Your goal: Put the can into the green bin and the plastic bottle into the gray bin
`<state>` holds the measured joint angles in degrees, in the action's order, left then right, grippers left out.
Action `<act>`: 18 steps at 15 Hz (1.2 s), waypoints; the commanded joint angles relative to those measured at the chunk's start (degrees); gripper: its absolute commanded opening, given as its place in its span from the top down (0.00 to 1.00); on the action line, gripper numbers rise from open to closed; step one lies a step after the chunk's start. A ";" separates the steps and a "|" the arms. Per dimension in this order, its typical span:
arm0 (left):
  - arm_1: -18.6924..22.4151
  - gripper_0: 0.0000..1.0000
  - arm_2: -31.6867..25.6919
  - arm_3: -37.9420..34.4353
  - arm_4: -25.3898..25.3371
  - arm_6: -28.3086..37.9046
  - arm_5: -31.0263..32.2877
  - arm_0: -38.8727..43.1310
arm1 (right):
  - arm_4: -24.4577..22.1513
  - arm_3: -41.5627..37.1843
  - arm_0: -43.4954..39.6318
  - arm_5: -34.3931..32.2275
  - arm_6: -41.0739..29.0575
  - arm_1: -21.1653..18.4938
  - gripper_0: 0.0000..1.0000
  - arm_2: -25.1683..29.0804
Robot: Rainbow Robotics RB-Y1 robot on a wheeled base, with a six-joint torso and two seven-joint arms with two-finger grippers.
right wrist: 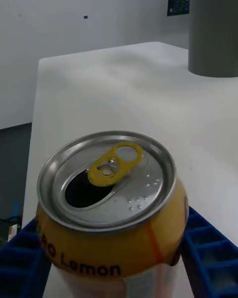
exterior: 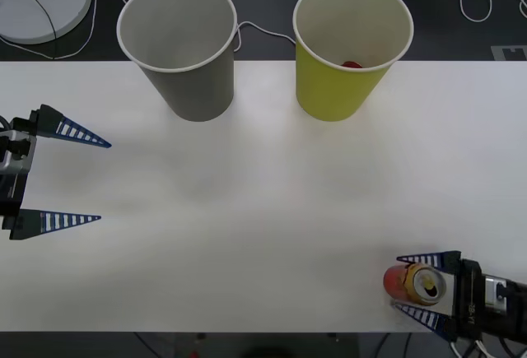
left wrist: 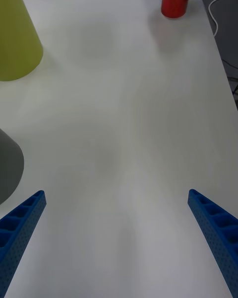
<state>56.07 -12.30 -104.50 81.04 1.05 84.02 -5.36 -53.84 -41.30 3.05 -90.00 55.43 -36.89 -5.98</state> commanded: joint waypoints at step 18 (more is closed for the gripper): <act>0.00 0.00 0.00 0.00 0.00 0.00 0.00 0.00 | -13.14 -25.94 -3.40 2.37 -24.58 -2.40 1.00 11.43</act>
<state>56.07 -12.30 -104.50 81.04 1.05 84.02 -5.36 -66.09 -64.84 0.36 -88.17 33.18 -39.16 4.39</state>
